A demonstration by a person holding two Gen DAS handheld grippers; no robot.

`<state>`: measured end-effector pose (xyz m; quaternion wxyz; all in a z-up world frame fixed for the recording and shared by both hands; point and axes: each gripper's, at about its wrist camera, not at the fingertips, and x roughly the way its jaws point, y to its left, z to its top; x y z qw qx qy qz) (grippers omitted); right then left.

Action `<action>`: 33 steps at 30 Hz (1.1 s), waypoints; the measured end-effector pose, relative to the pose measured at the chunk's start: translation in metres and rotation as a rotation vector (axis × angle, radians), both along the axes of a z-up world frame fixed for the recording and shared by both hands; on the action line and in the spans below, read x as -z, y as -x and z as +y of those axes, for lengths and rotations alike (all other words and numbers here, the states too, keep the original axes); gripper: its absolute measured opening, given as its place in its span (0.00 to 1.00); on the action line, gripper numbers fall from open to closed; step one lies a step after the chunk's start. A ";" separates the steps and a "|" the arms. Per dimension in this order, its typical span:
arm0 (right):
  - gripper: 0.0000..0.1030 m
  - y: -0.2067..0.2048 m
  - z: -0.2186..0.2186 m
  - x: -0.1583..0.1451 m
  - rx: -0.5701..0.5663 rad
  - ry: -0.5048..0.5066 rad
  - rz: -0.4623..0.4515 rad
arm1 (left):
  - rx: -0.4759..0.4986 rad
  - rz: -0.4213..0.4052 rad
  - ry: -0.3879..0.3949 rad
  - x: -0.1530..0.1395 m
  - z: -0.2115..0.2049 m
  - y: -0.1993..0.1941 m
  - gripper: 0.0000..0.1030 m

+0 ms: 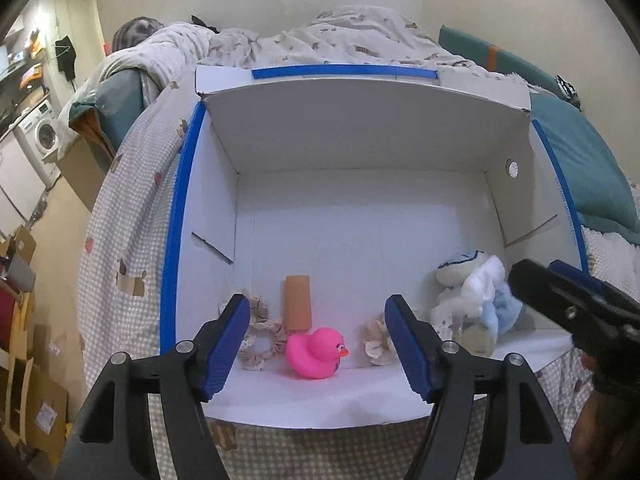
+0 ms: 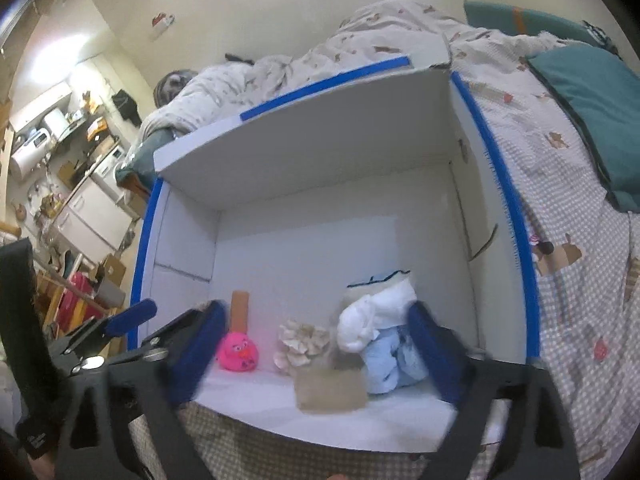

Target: Organize soft objects

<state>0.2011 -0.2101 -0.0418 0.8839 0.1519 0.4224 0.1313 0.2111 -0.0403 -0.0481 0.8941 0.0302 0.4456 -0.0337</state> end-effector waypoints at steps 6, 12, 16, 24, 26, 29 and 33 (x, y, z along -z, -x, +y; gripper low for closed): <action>1.00 0.003 -0.004 -0.007 0.031 0.000 -0.049 | -0.023 -0.040 -0.002 -0.011 0.003 0.007 0.65; 1.00 0.011 -0.007 -0.015 0.054 -0.006 -0.069 | -0.057 -0.122 0.016 -0.032 0.014 0.022 0.84; 1.00 0.019 -0.006 -0.029 0.065 0.053 -0.078 | -0.061 -0.183 0.026 -0.052 0.022 0.035 0.95; 1.00 0.065 0.000 -0.066 0.083 0.154 -0.203 | -0.079 -0.330 0.031 -0.083 0.040 0.086 1.00; 1.00 0.079 0.001 -0.072 0.083 0.157 -0.227 | -0.088 -0.341 0.043 -0.088 0.044 0.100 1.00; 1.00 0.100 0.003 -0.077 0.076 0.167 -0.246 | -0.099 -0.329 0.076 -0.092 0.054 0.119 1.00; 1.00 0.123 0.010 -0.074 0.057 0.203 -0.257 | -0.119 -0.324 0.067 -0.087 0.062 0.142 1.00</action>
